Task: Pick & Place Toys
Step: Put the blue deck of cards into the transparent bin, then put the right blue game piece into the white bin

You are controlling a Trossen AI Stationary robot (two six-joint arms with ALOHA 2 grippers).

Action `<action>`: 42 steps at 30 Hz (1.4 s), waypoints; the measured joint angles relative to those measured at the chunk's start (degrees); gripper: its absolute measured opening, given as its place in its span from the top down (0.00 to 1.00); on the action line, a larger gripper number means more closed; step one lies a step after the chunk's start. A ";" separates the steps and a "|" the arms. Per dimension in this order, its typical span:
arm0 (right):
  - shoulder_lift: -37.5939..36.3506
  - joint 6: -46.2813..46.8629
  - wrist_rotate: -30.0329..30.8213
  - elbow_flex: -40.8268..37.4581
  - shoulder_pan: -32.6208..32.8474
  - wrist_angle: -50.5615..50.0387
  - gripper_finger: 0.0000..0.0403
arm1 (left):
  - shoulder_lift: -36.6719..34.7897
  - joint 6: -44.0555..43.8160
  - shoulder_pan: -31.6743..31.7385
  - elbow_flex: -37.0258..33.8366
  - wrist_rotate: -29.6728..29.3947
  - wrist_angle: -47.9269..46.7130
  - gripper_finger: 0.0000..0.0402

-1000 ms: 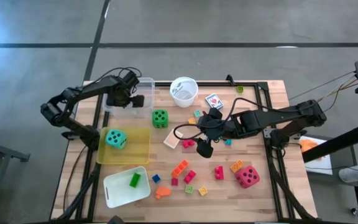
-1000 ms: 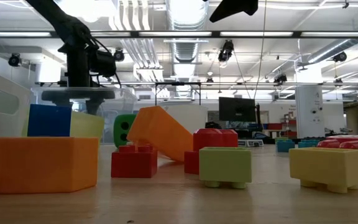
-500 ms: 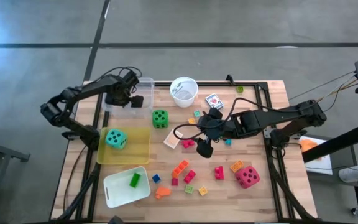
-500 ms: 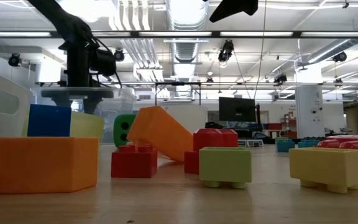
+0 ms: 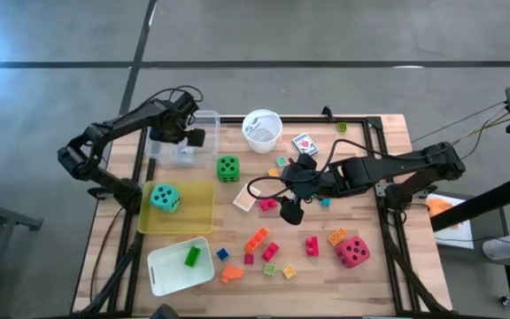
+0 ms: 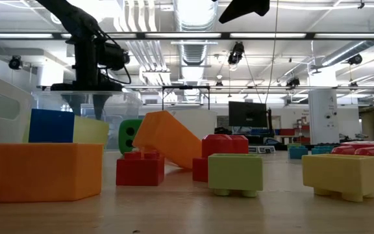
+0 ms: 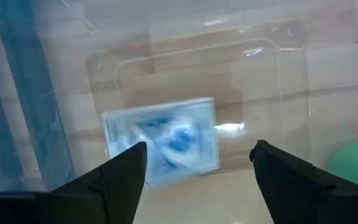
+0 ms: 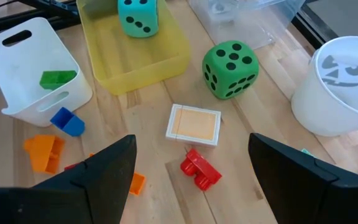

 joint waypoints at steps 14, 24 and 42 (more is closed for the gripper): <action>0.00 -0.08 0.07 0.00 -0.02 0.00 0.25 | 0.00 3.00 -0.51 3.08 0.00 -5.72 0.30; 0.00 -0.43 0.13 0.00 -0.09 -0.37 0.25 | -4.25 5.00 -6.90 14.02 0.99 -19.61 0.30; -0.04 22.39 -18.62 -1.58 -1.88 -28.82 0.25 | -18.39 -12.27 -39.79 14.85 6.71 -15.57 0.30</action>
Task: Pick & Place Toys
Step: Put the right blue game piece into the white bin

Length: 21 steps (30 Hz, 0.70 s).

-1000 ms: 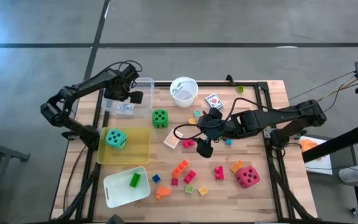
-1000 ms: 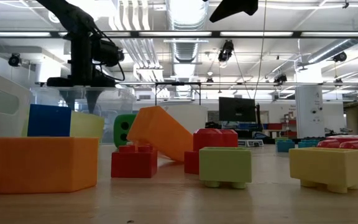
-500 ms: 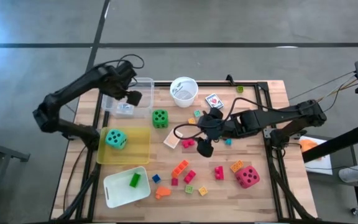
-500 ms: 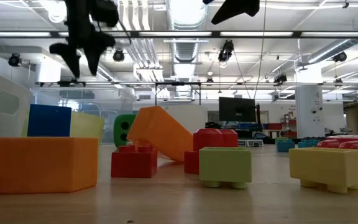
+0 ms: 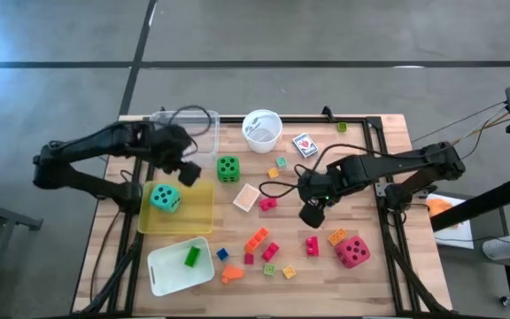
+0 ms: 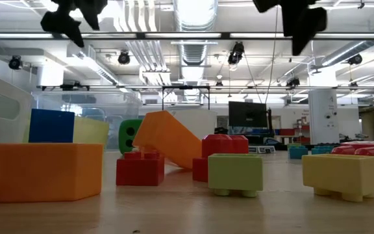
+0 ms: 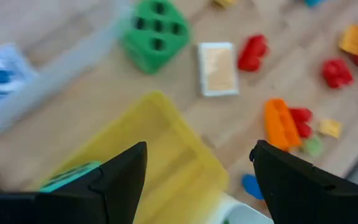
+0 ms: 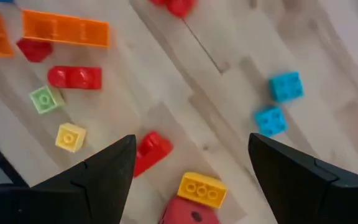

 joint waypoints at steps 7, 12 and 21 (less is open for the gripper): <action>0.00 3.78 1.52 -8.77 -2.22 0.23 0.25 | 0.29 -4.66 -9.57 -0.02 -0.20 6.28 0.30; 0.04 3.92 1.81 -17.81 -6.51 4.55 0.25 | 0.22 -5.48 -13.08 -0.02 -0.24 9.67 0.30; 0.04 -17.23 3.24 -28.15 -8.76 17.49 0.25 | 0.38 -5.89 -16.19 -0.02 -0.23 11.89 0.30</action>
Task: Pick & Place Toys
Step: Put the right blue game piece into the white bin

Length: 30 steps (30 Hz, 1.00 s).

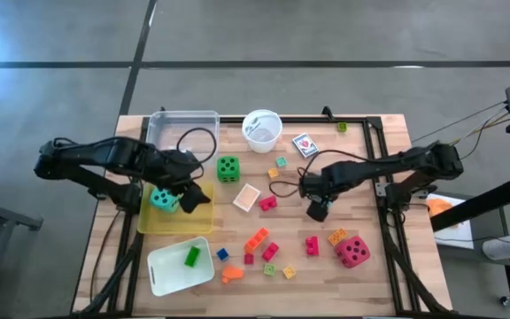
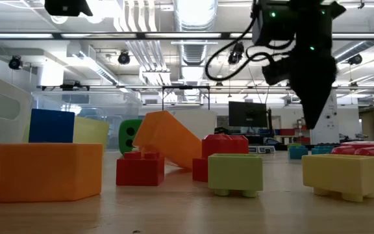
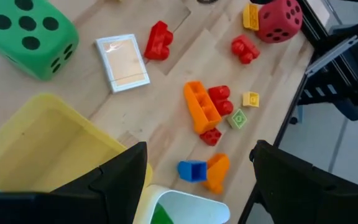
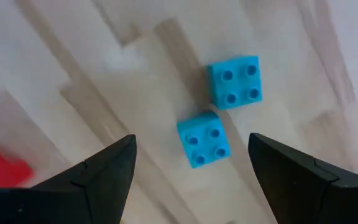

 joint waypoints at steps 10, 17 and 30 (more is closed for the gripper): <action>0.00 -12.69 1.73 -6.06 -0.02 3.78 0.25 | 0.00 -1.03 -0.32 0.00 -0.01 -0.02 0.30; -0.02 -14.92 -0.50 -9.32 0.01 8.04 0.25 | 0.00 -1.03 -0.32 -0.01 0.00 -0.02 0.30; 0.09 -19.25 -0.49 -10.82 -0.02 11.54 0.25 | 0.01 -0.98 -0.30 -0.02 0.01 -0.04 0.30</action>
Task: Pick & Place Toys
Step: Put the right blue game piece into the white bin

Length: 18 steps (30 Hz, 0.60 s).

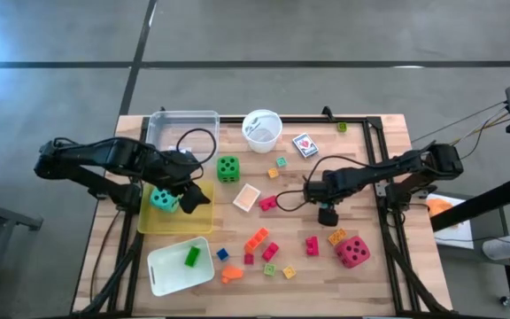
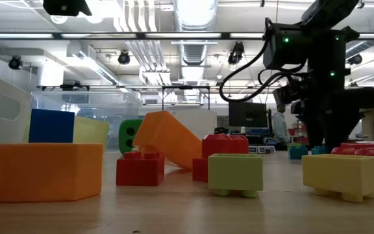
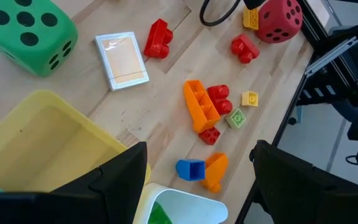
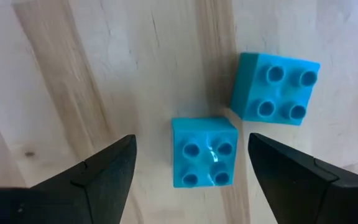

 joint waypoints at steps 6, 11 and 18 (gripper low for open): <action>-0.13 0.55 -0.20 -2.28 0.00 1.99 0.26 | 0.00 -0.02 0.00 -0.02 0.00 0.00 0.30; -0.05 0.51 -0.52 -2.05 0.04 2.11 0.36 | -0.01 -0.04 0.02 -0.02 -0.02 0.00 0.30; 0.00 0.24 -0.35 -1.94 0.07 2.81 0.68 | -0.01 -0.16 0.02 -0.02 -0.02 0.00 0.30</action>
